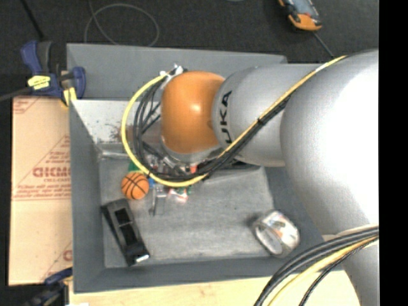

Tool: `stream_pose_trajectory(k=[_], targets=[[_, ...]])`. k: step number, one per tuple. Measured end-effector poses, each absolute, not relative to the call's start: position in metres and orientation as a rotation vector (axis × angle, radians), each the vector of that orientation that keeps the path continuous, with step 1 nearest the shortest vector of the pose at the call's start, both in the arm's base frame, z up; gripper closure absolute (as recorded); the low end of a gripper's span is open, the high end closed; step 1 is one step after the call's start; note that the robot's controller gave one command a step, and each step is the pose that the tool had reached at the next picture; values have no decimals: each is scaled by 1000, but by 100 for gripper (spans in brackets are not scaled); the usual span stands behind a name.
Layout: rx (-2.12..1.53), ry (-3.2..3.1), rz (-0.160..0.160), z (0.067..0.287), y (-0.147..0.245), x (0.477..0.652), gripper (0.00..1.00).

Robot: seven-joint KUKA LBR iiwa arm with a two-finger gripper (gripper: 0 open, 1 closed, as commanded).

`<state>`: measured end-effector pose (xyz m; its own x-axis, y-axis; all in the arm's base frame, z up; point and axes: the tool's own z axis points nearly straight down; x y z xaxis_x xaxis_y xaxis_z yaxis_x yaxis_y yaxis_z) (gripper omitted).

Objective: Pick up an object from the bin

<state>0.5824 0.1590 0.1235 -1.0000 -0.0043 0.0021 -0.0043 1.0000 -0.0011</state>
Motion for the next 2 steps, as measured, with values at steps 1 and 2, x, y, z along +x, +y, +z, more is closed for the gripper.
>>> stream_pose_trajectory(k=[1,2], targets=[[104,-3147,1,127,165,588,0],[90,-3143,-2,125,177,583,0]])
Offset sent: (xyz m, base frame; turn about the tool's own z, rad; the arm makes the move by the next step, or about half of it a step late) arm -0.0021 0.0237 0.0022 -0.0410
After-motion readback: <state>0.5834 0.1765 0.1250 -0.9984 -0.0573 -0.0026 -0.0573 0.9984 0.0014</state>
